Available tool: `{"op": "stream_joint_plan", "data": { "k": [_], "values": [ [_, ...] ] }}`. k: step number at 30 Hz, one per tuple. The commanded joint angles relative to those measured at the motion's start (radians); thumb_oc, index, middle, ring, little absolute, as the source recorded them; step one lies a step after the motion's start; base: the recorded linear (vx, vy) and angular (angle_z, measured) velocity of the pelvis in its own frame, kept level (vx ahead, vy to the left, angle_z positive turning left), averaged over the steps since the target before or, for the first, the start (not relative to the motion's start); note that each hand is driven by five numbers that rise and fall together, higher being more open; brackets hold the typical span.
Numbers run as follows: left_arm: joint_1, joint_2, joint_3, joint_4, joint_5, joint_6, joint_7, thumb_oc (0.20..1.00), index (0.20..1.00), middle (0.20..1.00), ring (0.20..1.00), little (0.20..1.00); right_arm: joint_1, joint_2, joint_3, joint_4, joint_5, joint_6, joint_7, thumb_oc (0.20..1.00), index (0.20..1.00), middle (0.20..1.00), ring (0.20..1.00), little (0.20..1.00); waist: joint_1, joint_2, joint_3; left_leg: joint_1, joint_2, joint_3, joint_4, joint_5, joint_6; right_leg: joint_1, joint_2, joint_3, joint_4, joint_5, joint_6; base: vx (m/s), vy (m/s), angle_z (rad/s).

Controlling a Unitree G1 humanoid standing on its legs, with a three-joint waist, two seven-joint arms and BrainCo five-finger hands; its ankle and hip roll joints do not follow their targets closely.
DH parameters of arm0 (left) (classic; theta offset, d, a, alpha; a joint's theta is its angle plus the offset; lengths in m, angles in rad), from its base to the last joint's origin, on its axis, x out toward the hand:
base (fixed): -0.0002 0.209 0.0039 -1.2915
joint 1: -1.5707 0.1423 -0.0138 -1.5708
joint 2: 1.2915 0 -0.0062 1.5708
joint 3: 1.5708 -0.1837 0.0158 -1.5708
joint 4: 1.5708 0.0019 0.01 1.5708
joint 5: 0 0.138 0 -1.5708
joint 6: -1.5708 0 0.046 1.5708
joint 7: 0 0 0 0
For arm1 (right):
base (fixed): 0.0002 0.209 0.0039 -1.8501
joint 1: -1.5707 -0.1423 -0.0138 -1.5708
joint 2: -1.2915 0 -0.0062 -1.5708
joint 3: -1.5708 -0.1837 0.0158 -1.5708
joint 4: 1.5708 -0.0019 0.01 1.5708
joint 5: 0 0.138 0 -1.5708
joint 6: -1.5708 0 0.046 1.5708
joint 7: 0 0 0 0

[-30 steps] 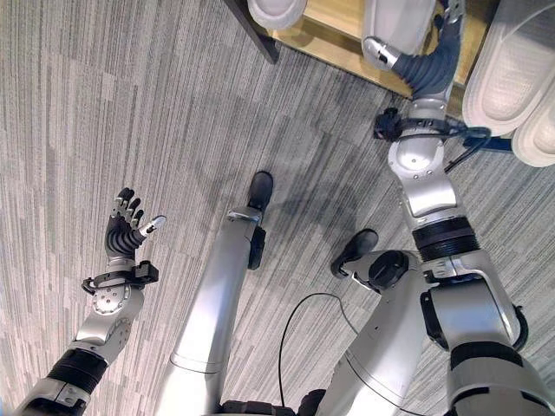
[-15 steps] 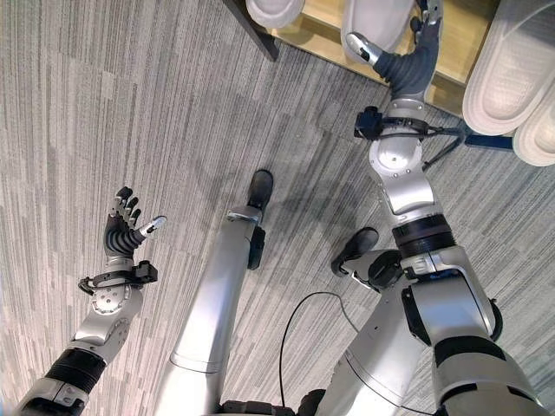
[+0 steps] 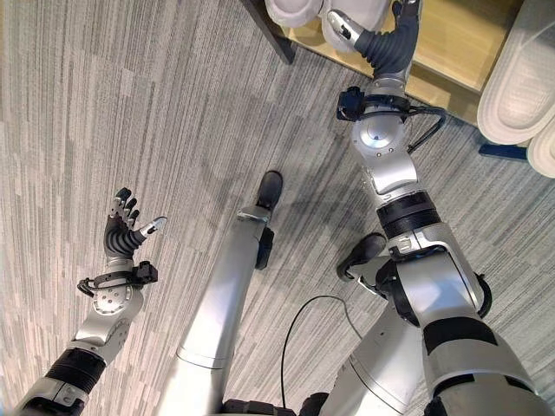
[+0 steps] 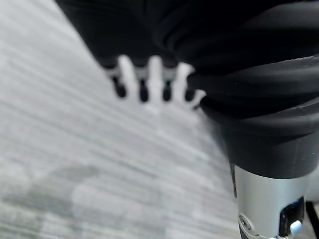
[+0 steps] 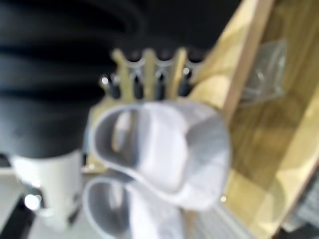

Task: Arrange the slippers neatly on the shoe rack.

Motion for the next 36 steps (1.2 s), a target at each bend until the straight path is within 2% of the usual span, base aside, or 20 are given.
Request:
{"op": "stream_joint_plan", "data": {
  "k": [1,4,7,10,11,13,15,16,17,19,21,22,23,24,25,27,28,30,36],
  "values": [
    [0.007,0.023,0.054,0.033,0.022,-0.027,0.033,1.0,1.0,1.0,1.0,1.0,0.018,0.08,-0.005,-0.096,0.022,-0.049,-0.019,1.0,1.0,1.0,1.0,1.0,-0.014,-0.01,0.029,0.043,0.043,-0.083,-0.016,-0.076,-0.04,0.063,0.076,0.115,-0.083,0.123,0.097,-0.04,0.037,0.04],
    [-0.007,-0.015,0.071,0.03,0.026,-0.025,0.04,1.0,1.0,1.0,1.0,1.0,0.234,0.113,-0.076,-0.203,-0.027,-0.062,-0.022,1.0,1.0,1.0,1.0,1.0,-0.046,-0.024,0.028,0.043,0.045,-0.078,-0.042,-0.058,-0.039,0.08,0.085,0.098,-0.109,0.134,0.097,-0.08,0.049,0.01],
    [-0.014,-0.036,0.08,0.023,0.032,-0.027,0.041,1.0,1.0,1.0,1.0,1.0,0.341,0.13,-0.092,-0.252,-0.045,-0.064,-0.012,1.0,1.0,1.0,1.0,1.0,-0.053,-0.023,0.024,0.043,0.047,-0.08,-0.051,-0.043,-0.04,0.094,0.098,0.081,-0.124,0.139,0.097,-0.08,0.047,-0.02],
    [-0.018,-0.071,0.078,0.031,0.036,-0.035,0.025,1.0,1.0,1.0,1.0,1.0,0.498,0.132,-0.079,-0.324,-0.098,-0.072,0.033,1.0,1.0,1.0,1.0,1.0,-0.072,-0.035,-0.033,0.043,0.065,-0.084,-0.099,-0.019,-0.043,0.126,0.105,0.038,-0.19,0.143,0.098,-0.11,0.041,-0.04],
    [-0.026,-0.091,0.07,0.045,0.045,-0.041,0.012,1.0,1.0,1.0,1.0,1.0,0.584,0.116,-0.058,-0.357,-0.169,-0.073,0.056,1.0,1.0,1.0,1.0,1.0,-0.086,-0.038,-0.087,0.044,0.07,-0.094,-0.146,0.012,-0.048,0.153,0.115,0.001,-0.248,0.148,0.098,-0.12,0.049,-0.13],
    [-0.03,-0.098,0.055,0.063,0.057,-0.042,-0.002,1.0,1.0,1.0,1.0,1.0,0.614,0.108,-0.045,-0.354,-0.202,-0.072,0.069,1.0,1.0,1.0,1.0,1.0,-0.092,-0.041,-0.105,0.065,0.073,-0.104,-0.182,0.034,-0.051,0.186,0.122,-0.02,-0.281,0.152,0.097,-0.15,0.034,-0.12],
    [-0.03,-0.104,0.037,0.096,0.083,-0.049,-0.019,1.0,1.0,1.0,1.0,1.0,0.67,0.106,-0.029,-0.333,-0.229,-0.072,0.095,1.0,1.0,1.0,1.0,1.0,-0.098,-0.045,-0.11,0.17,0.085,-0.117,-0.292,0.077,-0.056,0.296,0.133,-0.057,-0.387,0.174,0.095,-0.19,0.028,0.0],
    [-0.03,-0.104,0.037,0.096,0.083,-0.049,-0.019,1.0,1.0,1.0,1.0,1.0,0.67,0.105,-0.029,-0.334,-0.229,-0.072,0.095,1.0,1.0,1.0,1.0,1.0,-0.098,-0.044,-0.109,0.172,0.085,-0.118,-0.293,0.078,-0.057,0.299,0.133,-0.058,-0.389,0.174,0.095,-0.21,0.02,0.08],
    [-0.017,-0.113,0.029,0.145,0.104,-0.043,-0.033,1.0,1.0,1.0,1.0,1.0,0.742,0.128,0.004,-0.314,-0.22,-0.076,0.149,1.0,1.0,1.0,1.0,1.0,-0.104,-0.057,-0.132,0.289,0.103,-0.116,-0.41,0.109,-0.063,0.405,0.148,-0.087,-0.495,0.206,0.098,-0.18,0.032,0.08],
    [0.011,-0.112,0.019,0.199,0.131,-0.036,-0.055,1.0,1.0,1.0,1.0,1.0,0.805,0.131,0.04,-0.236,-0.226,-0.067,0.194,1.0,1.0,1.0,1.0,1.0,-0.099,-0.065,-0.151,0.425,0.122,-0.116,-0.53,0.142,-0.067,0.539,0.157,-0.127,-0.608,0.234,0.108,-0.18,0.027,0.05],
    [0.045,-0.123,0.011,0.263,0.142,-0.029,-0.078,1.0,1.0,1.0,1.0,1.0,0.866,0.137,0.076,-0.165,-0.259,-0.052,0.237,1.0,1.0,1.0,1.0,1.0,-0.094,-0.074,-0.18,0.56,0.139,-0.109,-0.623,0.165,-0.068,0.67,0.175,-0.16,-0.721,0.274,0.122,-0.09,0.037,-0.07],
    [0.046,-0.123,0.011,0.263,0.142,-0.03,-0.079,1.0,1.0,1.0,1.0,1.0,0.867,0.138,0.076,-0.165,-0.259,-0.052,0.237,1.0,1.0,1.0,1.0,1.0,-0.093,-0.072,-0.174,0.571,0.141,-0.111,-0.629,0.167,-0.068,0.682,0.177,-0.163,-0.729,0.277,0.122,-0.04,-0.029,-0.27],
    [0.056,-0.128,0.0,0.303,0.143,-0.021,-0.1,1.0,1.0,1.0,1.0,1.0,0.893,0.13,0.096,-0.12,-0.276,-0.049,0.264,1.0,1.0,1.0,1.0,1.0,-0.095,-0.079,-0.189,0.662,0.15,-0.102,-0.698,0.181,-0.077,0.775,0.194,-0.179,-0.795,0.294,0.126,0.05,-0.101,-0.35],
    [0.109,-0.125,-0.029,0.337,0.176,0.006,-0.156,1.0,1.0,1.0,1.0,1.0,0.98,0.11,0.102,0.02,-0.322,-0.027,0.307,1.0,1.0,1.0,1.0,1.0,-0.088,-0.074,-0.222,0.875,0.162,-0.096,-0.823,0.213,-0.084,0.994,0.21,-0.223,-0.942,0.327,0.135,0.05,-0.1,-0.26],
    [0.11,-0.124,-0.029,0.337,0.176,0.006,-0.156,1.0,1.0,1.0,1.0,1.0,0.981,0.111,0.103,0.021,-0.322,-0.027,0.306,1.0,1.0,1.0,1.0,1.0,-0.088,-0.073,-0.216,0.885,0.163,-0.097,-0.828,0.214,-0.084,1.005,0.212,-0.226,-0.948,0.33,0.135,0.12,-0.048,-0.05],
    [0.135,-0.126,-0.061,0.351,0.199,0.022,-0.202,1.0,1.0,1.0,1.0,1.0,1.018,0.105,0.092,0.093,-0.34,-0.022,0.326,1.0,1.0,1.0,1.0,1.0,-0.093,-0.062,-0.23,1.015,0.166,-0.097,-0.903,0.229,-0.083,1.134,0.224,-0.247,-1.028,0.349,0.143,0.05,-0.038,0.13],
    [0.149,-0.126,-0.083,0.349,0.217,0.032,-0.221,1.0,1.0,1.0,1.0,1.0,1.034,0.109,0.081,0.132,-0.34,-0.019,0.334,1.0,1.0,1.0,1.0,1.0,-0.095,-0.052,-0.237,1.059,0.173,-0.104,-0.938,0.264,-0.08,1.187,0.232,-0.263,-1.078,0.386,0.138,0.02,-0.105,0.02],
    [0.196,-0.15,-0.143,0.369,0.276,0.07,-0.293,1.0,1.0,1.0,1.0,1.0,1.078,0.107,0.057,0.23,-0.367,-0.006,0.351,1.0,1.0,1.0,1.0,1.0,-0.103,-0.031,-0.269,1.239,0.199,-0.101,-1.056,0.283,-0.078,1.363,0.258,-0.28,-1.21,0.414,0.148,0.06,-0.113,-0.22],
    [0.222,-0.164,-0.195,0.326,0.308,0.092,-0.341,1.0,1.0,1.0,1.0,1.0,1.115,0.11,0.038,0.263,-0.373,0.004,0.369,1.0,1.0,1.0,1.0,1.0,-0.113,-0.015,-0.329,1.389,0.227,-0.081,-1.174,0.307,-0.084,1.502,0.286,-0.288,-1.344,0.459,0.16,0.06,-0.095,-0.14]
  ]
}}
